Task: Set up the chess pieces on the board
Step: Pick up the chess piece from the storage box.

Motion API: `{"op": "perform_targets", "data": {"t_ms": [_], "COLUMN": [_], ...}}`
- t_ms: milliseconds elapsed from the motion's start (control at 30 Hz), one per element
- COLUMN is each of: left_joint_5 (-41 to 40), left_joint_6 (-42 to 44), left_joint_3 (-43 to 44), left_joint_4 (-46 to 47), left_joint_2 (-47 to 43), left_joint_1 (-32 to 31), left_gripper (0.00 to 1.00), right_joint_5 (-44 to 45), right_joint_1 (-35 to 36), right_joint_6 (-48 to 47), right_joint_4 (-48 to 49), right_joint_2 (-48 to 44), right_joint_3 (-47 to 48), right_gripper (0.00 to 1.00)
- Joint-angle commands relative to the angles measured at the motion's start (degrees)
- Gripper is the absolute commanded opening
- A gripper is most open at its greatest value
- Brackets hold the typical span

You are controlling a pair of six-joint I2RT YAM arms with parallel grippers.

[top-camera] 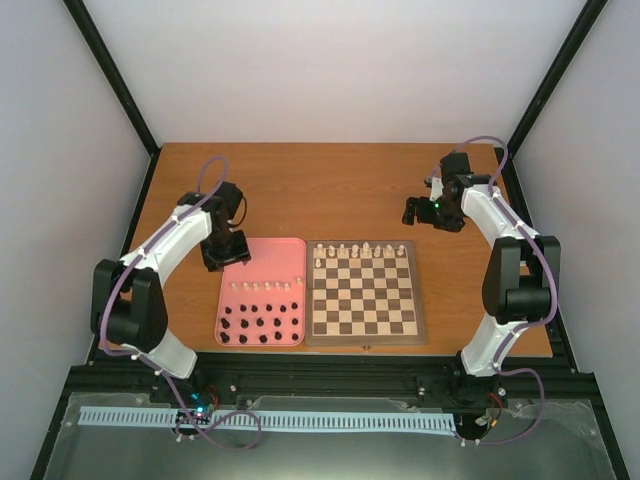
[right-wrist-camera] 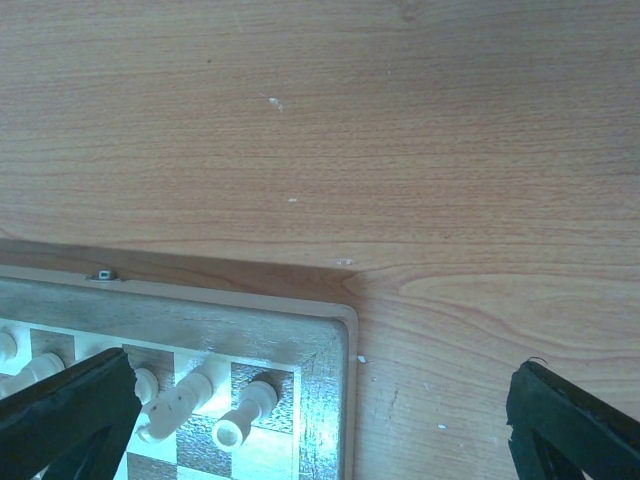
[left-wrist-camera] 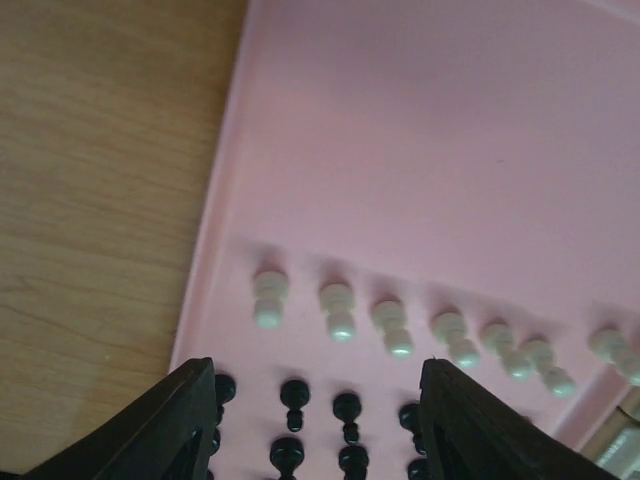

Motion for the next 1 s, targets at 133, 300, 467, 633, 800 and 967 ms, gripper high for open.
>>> {"op": "perform_targets", "data": {"t_ms": [133,300,467,633,800,967], "left_joint_5": [5.3,7.4,9.0,10.3,10.4,10.6], "left_joint_6": [-3.8,-4.6,-5.3,-6.6,-7.1,-6.9], "left_joint_3": [-9.0,-12.2,-13.6,-14.0,-13.8,-14.2], "left_joint_4": [5.9,8.2,10.4,12.6,13.5,13.8], "left_joint_2": [-2.4,-1.9,-0.5,1.5,3.1,3.8], "left_joint_1": [5.2,6.6,7.1,7.2,7.2,7.6], "left_gripper": [0.55,0.54,0.52,0.50,0.46,0.42], "right_joint_5": [-0.4,-0.1,-0.2,-0.4,-0.2,-0.2], "right_joint_1": [-0.3,-0.3,-0.3,-0.3,-0.3,-0.3], "right_joint_6": [-0.5,-0.6,-0.6,-0.7,-0.8,-0.8], "right_joint_4": [0.3,0.4,0.5,0.3,0.4,0.3], "right_joint_2": [0.7,0.3,0.5,0.8,0.9,1.3], "right_joint_3": [0.5,0.0,0.1,0.2,0.0,0.0], "right_gripper": [1.00,1.00,1.00,1.00,1.00,1.00]}}
